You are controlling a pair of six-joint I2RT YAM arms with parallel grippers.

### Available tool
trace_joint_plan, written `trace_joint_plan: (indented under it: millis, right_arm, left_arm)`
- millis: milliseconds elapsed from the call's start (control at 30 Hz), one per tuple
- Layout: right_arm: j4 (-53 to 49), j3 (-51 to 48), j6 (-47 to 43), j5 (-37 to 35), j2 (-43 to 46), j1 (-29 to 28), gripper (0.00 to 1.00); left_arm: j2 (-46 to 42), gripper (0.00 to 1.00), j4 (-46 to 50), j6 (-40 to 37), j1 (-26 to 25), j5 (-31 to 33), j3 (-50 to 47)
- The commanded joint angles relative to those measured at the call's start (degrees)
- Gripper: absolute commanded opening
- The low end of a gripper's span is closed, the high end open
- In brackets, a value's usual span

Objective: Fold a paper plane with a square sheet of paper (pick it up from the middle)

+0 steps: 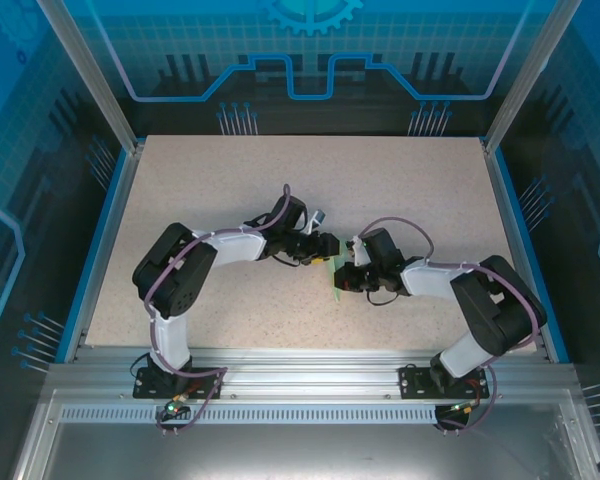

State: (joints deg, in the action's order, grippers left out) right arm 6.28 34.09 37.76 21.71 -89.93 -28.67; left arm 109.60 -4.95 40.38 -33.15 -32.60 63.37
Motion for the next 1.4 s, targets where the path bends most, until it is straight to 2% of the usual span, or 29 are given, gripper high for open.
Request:
trace_joint_plan:
  millis: [0, 467, 833, 1000, 1100, 1300, 1367]
  right_arm:
    - [1.54, -1.34, 1.34, 1.27, -1.42, 1.24, 0.06]
    - [10.53, -4.84, 5.78, 5.87, -1.06, 3.57, 0.05]
    - [11.38, -5.74, 5.92, 6.5, -0.42, 4.04, 0.06]
    - [11.09, -5.79, 5.79, 6.02, -0.07, 3.98, 0.07]
    - [9.58, -5.47, 5.41, 5.02, 0.5, 3.91, 0.1]
    - [3.18, -4.19, 3.79, 1.11, 3.27, 2.58, 0.24]
    - [1.13, -3.65, 3.04, -0.19, 4.05, 2.33, 0.26]
  left_arm:
    - [-2.69, 0.56, -1.11, 0.31, 0.44, -0.02, -0.72]
    - [-1.75, 0.57, -3.1, -0.26, 0.4, -3.39, -1.03]
    - [1.92, 0.58, -4.88, -0.18, 0.13, -7.27, 1.3]
    - [4.59, 0.58, -4.19, -0.57, 0.1, -7.14, 2.67]
    - [5.27, 0.58, -4.76, -0.3, 0.07, -6.95, 2.84]
    - [5.68, 0.58, -3.95, -0.74, 0.01, -6.86, 3.75]
    - [5.79, 0.58, -3.99, -0.74, 0.09, -6.86, 3.86]
